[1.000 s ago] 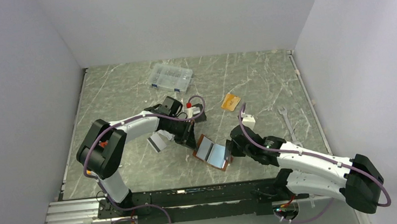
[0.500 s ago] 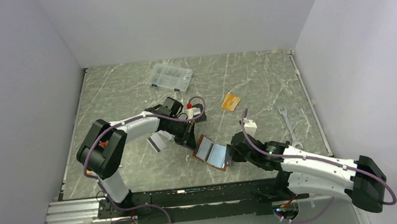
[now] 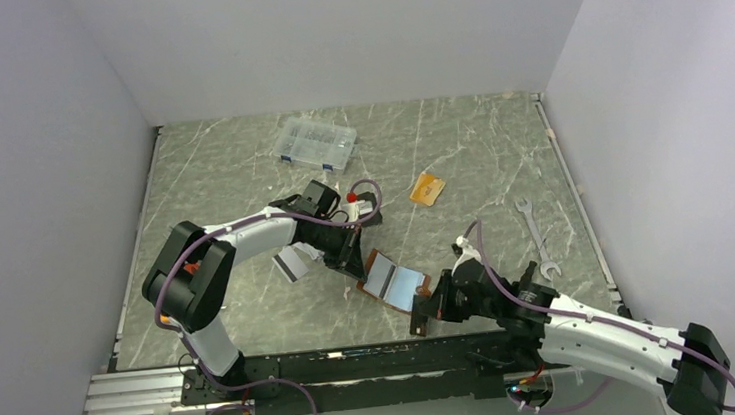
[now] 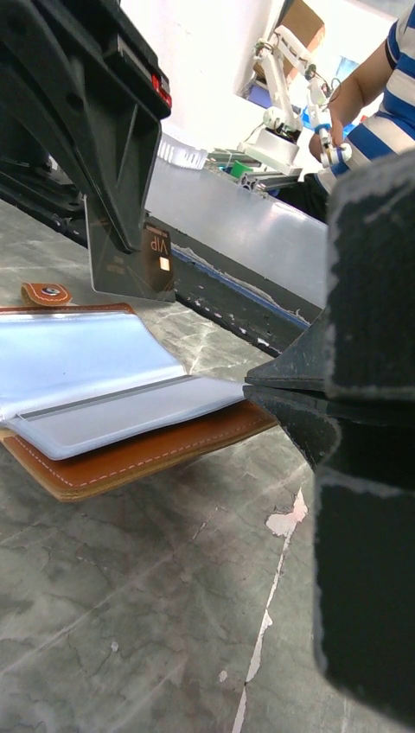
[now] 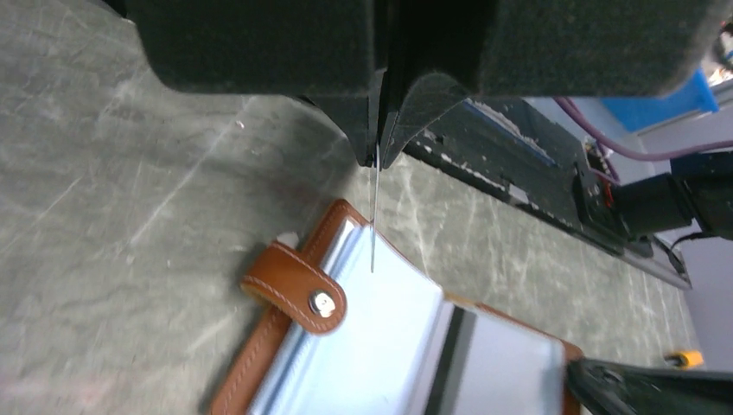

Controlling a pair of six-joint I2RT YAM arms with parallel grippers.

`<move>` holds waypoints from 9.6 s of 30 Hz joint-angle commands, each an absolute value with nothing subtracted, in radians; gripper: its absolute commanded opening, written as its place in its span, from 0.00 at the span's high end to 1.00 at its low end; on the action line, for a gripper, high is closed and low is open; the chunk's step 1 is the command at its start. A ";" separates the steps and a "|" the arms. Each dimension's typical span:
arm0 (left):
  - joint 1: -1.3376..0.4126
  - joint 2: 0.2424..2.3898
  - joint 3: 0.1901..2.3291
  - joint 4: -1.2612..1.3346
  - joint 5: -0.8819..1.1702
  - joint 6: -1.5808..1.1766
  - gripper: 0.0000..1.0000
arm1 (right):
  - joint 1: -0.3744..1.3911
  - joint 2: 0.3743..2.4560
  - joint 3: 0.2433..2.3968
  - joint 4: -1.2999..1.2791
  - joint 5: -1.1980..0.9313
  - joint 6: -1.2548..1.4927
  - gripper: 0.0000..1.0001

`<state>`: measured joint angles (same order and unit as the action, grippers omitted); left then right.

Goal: Put the credit cards into the card holder
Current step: Turn over the card slot in the card holder, then insert the credit card into the card holder.

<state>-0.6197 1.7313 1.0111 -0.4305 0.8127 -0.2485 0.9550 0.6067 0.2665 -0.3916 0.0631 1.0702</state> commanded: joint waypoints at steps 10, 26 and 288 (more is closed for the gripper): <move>-0.634 1.701 1.028 -0.429 0.807 -0.224 1.00 | 0.813 0.635 0.176 -0.331 -0.226 1.123 1.00; -0.635 1.705 1.030 -0.427 0.810 -0.226 1.00 | 0.712 0.589 0.144 -0.277 -0.314 1.055 1.00; -0.953 1.539 0.654 -0.092 0.186 1.215 0.49 | 0.657 1.316 0.403 0.279 -0.179 0.785 1.00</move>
